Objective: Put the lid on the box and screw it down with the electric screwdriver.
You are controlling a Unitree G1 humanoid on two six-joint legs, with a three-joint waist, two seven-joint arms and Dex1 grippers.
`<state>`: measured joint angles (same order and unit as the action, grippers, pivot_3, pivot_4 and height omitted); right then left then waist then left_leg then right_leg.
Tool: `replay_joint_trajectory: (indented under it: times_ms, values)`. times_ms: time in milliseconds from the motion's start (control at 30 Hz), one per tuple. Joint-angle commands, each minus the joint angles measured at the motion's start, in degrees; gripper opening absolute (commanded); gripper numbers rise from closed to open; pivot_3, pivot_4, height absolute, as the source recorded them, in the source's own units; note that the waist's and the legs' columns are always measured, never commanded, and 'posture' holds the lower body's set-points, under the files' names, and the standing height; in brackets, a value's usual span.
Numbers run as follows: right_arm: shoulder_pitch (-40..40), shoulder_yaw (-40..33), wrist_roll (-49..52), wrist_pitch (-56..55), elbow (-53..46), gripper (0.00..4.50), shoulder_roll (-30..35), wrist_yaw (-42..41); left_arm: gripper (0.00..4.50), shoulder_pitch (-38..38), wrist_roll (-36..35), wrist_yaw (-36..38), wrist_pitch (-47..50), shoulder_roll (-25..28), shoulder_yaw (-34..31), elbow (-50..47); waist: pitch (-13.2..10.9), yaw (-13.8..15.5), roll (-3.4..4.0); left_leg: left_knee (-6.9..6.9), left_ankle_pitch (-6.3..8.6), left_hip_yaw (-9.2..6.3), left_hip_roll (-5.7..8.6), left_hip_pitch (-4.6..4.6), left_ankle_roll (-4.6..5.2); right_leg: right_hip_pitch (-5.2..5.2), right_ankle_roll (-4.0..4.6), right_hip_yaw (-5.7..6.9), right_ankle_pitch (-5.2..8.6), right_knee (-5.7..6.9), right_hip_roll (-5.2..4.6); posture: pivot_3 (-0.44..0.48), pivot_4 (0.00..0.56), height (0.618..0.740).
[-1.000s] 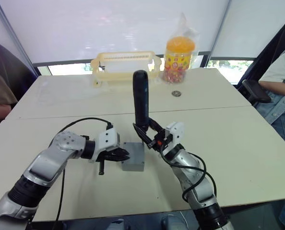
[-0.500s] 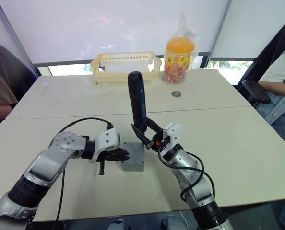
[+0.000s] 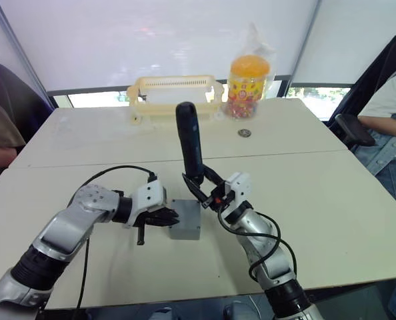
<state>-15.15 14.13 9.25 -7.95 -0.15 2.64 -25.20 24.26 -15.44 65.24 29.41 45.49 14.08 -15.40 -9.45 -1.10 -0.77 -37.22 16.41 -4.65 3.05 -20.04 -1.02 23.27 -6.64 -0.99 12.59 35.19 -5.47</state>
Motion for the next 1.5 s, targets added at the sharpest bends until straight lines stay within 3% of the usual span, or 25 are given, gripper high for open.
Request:
replay_joint_trajectory:
  times_ms: [33, 367, 700, 1500]
  values:
    - [2.1, -0.1, -0.7, 2.5, 4.8, 1.74, -0.6, 0.9, 0.56, -0.7, 1.3, 0.0, 0.3, 0.5, 1.1, 0.4, 0.0, 0.0, 0.0, 0.0, 0.0, 0.0, 0.0, 0.0, 0.0, 0.0, 0.0, 0.0, 0.0, 0.0, 0.0, 0.0, 0.15, 0.74]
    - [1.6, -1.3, -0.6, 2.6, 3.1, 1.74, -1.1, 2.1, 0.56, -0.8, 1.4, 0.0, 0.2, 0.4, 1.2, 0.6, 0.0, 0.0, 0.0, 0.02, 0.0, -0.02, 0.0, -0.01, 0.0, 0.02, -0.05, 0.01, 0.04, 0.0, -0.01, 0.0, 0.15, 0.74]
    - [4.8, -0.9, 0.0, 7.8, -9.9, 1.74, -0.1, 3.7, 0.56, -0.4, 1.5, -0.1, -0.2, -0.1, 1.6, 1.4, 0.0, 0.2, 0.05, 0.02, 0.0, -0.05, 0.01, -0.28, 0.0, 0.24, -0.05, 0.03, 0.04, -0.02, -0.04, 0.0, 0.15, 0.74]
    - [3.9, 1.6, -3.1, 3.9, -10.7, 1.74, 0.8, 2.6, 0.56, -0.6, 1.7, 0.5, -0.5, 0.2, 1.6, 1.6, -0.1, 0.3, 0.08, 0.12, 0.0, -0.05, 0.02, -0.35, -0.01, 0.29, -0.12, 0.06, 0.1, -0.14, -0.08, 0.0, 0.15, 0.74]
